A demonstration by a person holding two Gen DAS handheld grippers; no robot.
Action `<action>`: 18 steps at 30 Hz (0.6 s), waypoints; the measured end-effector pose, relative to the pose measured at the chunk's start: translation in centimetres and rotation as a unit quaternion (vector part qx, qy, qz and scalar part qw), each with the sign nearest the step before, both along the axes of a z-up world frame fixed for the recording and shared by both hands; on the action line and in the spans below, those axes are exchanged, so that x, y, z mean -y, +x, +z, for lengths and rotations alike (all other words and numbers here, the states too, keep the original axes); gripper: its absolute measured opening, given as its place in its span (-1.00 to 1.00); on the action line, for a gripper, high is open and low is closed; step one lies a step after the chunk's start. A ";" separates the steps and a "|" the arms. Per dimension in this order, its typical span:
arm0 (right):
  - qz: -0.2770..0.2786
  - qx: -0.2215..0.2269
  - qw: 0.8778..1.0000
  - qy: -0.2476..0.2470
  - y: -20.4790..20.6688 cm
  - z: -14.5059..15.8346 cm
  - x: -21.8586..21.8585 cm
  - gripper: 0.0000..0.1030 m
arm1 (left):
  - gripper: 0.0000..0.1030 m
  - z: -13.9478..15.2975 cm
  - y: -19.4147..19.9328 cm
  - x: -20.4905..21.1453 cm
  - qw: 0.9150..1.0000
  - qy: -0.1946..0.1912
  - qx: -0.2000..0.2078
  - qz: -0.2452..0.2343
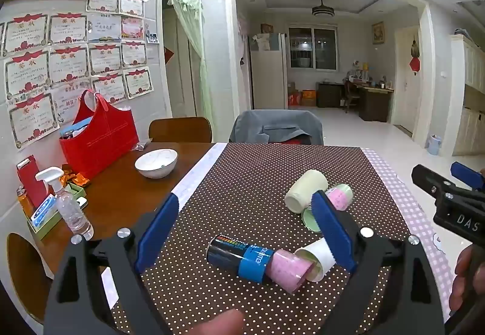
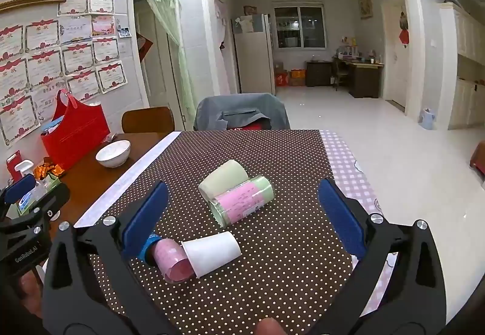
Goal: Flip cup upside down
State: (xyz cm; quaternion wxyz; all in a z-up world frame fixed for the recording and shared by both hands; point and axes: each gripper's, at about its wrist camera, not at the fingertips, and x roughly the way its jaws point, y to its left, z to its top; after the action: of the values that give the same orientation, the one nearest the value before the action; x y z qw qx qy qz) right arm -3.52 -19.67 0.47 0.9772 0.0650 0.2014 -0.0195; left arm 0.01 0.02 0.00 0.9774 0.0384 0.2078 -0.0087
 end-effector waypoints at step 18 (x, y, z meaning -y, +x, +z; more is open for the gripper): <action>-0.022 0.010 0.999 -0.033 -4.6 0.9 -2.9 0.88 | 0.70 1.0 -4.6 -1.4 0.999 -0.001 0.022 -0.023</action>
State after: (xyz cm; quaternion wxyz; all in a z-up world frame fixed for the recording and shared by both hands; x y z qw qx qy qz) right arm -8.10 -16.74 1.35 0.9801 0.0375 0.1890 -0.0472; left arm -4.57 1.39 1.03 0.9814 0.0420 0.1848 -0.0302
